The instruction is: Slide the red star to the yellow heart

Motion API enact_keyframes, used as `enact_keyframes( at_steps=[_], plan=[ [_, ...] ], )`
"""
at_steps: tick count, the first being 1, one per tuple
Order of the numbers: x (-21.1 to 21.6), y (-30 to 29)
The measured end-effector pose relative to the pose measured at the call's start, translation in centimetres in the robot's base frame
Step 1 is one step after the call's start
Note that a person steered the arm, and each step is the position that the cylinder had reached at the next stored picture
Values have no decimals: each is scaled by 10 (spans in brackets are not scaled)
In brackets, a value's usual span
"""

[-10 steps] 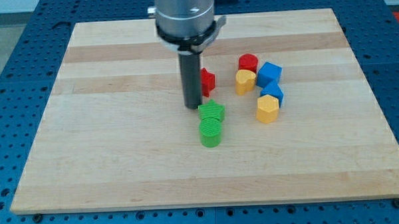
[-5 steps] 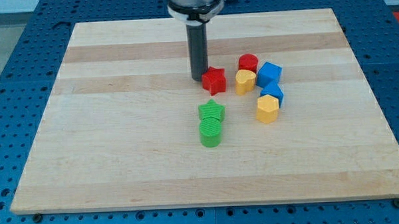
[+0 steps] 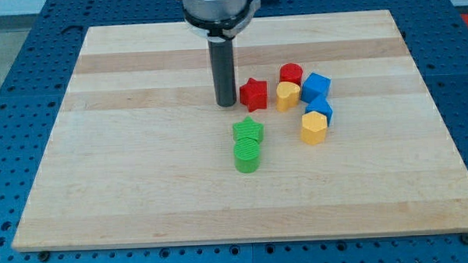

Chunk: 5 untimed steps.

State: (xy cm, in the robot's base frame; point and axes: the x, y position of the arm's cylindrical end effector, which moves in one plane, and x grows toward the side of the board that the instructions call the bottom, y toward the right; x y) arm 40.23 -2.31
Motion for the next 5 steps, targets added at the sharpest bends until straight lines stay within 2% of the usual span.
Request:
enact_keyframes(
  at_steps=[2,3,4,5],
  plan=[
    [2,18],
    [-25,35],
    [-25,35],
    [-4,25]
  ],
)
